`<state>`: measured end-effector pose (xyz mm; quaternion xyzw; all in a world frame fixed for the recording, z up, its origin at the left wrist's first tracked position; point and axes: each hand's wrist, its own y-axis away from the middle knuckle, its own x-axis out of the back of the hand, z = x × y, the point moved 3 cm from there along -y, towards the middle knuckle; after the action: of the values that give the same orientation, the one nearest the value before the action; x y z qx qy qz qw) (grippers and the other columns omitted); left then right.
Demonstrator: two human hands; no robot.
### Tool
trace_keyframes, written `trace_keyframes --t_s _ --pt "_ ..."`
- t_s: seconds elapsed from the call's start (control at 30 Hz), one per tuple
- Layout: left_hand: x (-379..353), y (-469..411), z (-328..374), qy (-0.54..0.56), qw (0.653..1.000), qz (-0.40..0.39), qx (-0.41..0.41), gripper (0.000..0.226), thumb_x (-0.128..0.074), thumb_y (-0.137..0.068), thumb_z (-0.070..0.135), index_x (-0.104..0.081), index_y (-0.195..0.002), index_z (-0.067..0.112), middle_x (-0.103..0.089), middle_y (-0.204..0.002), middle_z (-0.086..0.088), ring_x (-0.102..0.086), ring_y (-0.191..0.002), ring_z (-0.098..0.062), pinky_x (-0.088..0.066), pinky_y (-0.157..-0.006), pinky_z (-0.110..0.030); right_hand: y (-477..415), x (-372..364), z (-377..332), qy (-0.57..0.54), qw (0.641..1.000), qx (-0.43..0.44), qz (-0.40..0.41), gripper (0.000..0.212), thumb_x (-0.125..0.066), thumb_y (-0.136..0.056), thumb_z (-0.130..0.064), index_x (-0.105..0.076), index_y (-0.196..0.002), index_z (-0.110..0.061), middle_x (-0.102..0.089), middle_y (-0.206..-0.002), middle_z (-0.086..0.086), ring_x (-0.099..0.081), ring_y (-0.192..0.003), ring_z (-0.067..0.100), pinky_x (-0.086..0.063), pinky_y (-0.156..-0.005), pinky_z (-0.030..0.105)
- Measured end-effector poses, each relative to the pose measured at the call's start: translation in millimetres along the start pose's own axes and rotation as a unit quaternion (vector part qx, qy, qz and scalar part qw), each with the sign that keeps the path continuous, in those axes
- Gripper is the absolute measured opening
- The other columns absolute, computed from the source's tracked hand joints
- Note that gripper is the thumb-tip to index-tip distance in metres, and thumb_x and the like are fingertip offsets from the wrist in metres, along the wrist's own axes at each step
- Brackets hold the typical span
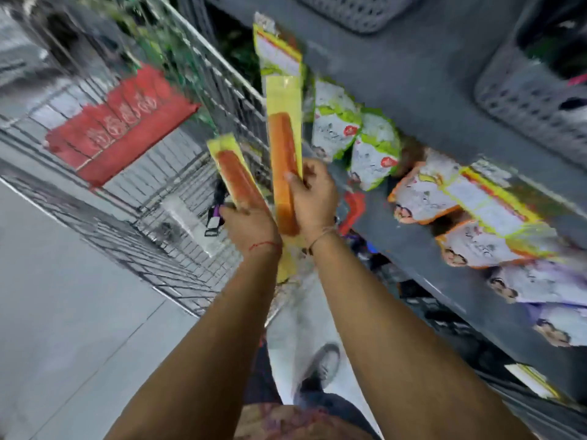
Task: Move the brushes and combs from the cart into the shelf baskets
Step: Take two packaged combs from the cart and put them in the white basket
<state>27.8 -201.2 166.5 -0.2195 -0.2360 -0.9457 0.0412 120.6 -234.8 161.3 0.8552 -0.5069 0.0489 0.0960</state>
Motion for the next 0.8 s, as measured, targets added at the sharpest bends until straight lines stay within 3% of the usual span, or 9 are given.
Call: trace_keyframes --t_s 0.1,0.17,0.27,0.33,0.43,0.5,0.53,0.67,0.8 --pt "-10 46 50 0.091 0.98 0.005 -0.179 0.027 -0.044 -0.092 0.009 -0.051 -0.111 -0.009 -0.062 -0.111 -0.028 -0.058 -0.1 -0.035 -0.036 -0.075 -0.028 1 60 -64 -0.084 0.986 0.131 0.06 0.016 -0.062 -0.082 -0.009 -0.054 -0.094 -0.015 -0.057 -0.075 -0.009 -0.058 -0.074 0.001 -0.047 -0.073 0.019" --pt "-16 95 100 0.167 0.943 -0.027 -0.287 0.024 -0.048 -0.088 0.009 -0.055 -0.103 -0.009 -0.065 -0.098 -0.021 -0.058 -0.087 -0.025 -0.035 -0.065 -0.015 -1 108 -106 -0.11 0.966 0.202 0.123 0.019 -0.059 -0.084 -0.01 -0.049 -0.095 -0.022 -0.053 -0.07 -0.016 -0.053 -0.062 -0.014 -0.04 -0.062 0.003" --pt "-42 168 159 0.236 0.87 -0.162 -0.401 0.005 -0.048 -0.086 0.008 -0.053 -0.089 0.009 -0.055 -0.082 -0.007 -0.05 -0.074 -0.015 -0.033 -0.063 -0.016 -2 193 -160 -0.123 0.918 0.285 0.245 0.019 -0.054 -0.086 -0.01 -0.053 -0.105 -0.012 -0.054 -0.078 -0.013 -0.05 -0.064 -0.014 -0.04 -0.064 0.003" --pt "-69 226 189 0.218 0.841 -0.284 -0.405 0.02 -0.05 -0.088 0.003 -0.046 -0.075 0.018 -0.054 -0.074 0.0 -0.048 -0.076 -0.015 -0.031 -0.064 -0.019 1 257 -184 -0.091 0.886 0.311 0.333 0.021 -0.054 -0.088 -0.013 -0.054 -0.108 -0.005 -0.052 -0.075 -0.019 -0.049 -0.059 -0.013 -0.039 -0.06 0.006" --pt "-114 309 199 0.105 0.799 -0.438 -0.399 0.009 -0.055 -0.086 0.002 -0.059 -0.08 0.009 -0.067 -0.088 -0.017 -0.059 -0.09 -0.027 -0.038 -0.069 -0.026 5 343 -189 -0.016 0.867 0.244 0.434 0.018 -0.053 -0.09 -0.021 -0.051 -0.106 -0.014 -0.046 -0.06 -0.014 -0.048 -0.048 -0.007 -0.035 -0.05 0.01" --pt "-139 358 189 0.031 0.765 -0.491 -0.415 0.015 -0.055 -0.085 0.003 -0.063 -0.095 -0.006 -0.065 -0.11 -0.032 -0.06 -0.104 -0.037 -0.043 -0.074 -0.036 9 396 -174 -0.009 0.862 0.167 0.478 0.012 -0.051 -0.09 -0.022 -0.042 -0.097 -0.017 -0.055 -0.071 0.003 -0.057 -0.061 0.002 -0.038 -0.059 0.027" --pt "-148 380 182 0.002 0.748 -0.51 -0.425 0.021 -0.055 -0.085 0.003 -0.063 -0.097 -0.011 -0.063 -0.113 -0.034 -0.06 -0.106 -0.039 -0.043 -0.075 -0.038 12 419 -165 -0.008 0.858 0.124 0.498 0.014 -0.051 -0.09 -0.022 -0.038 -0.094 -0.018 -0.06 -0.08 0.014 -0.063 -0.074 0.02 -0.036 -0.066 0.033" --pt "-183 448 169 -0.055 0.693 -0.574 -0.433 0.022 -0.054 -0.081 0.009 -0.063 -0.09 -0.008 -0.064 -0.098 -0.031 -0.068 -0.094 -0.009 -0.047 -0.066 -0.015 22 502 -137 0.001 0.852 0.014 0.523 0.021 -0.051 -0.088 -0.014 -0.05 -0.107 -0.004 -0.064 -0.104 0.025 -0.06 -0.1 0.036 -0.038 -0.076 0.03" --pt "-223 478 155 -0.164 0.663 -0.578 -0.447 0.033 -0.042 -0.094 0.001 -0.052 -0.123 -0.009 -0.053 -0.132 -0.024 -0.049 -0.123 -0.033 -0.04 -0.081 -0.02 22 557 -119 0.016 0.868 -0.045 0.494 0.031 -0.048 -0.082 0.005 -0.054 -0.11 -0.006 -0.066 -0.096 0.021 -0.059 -0.107 0.039 -0.047 -0.081 0.036"
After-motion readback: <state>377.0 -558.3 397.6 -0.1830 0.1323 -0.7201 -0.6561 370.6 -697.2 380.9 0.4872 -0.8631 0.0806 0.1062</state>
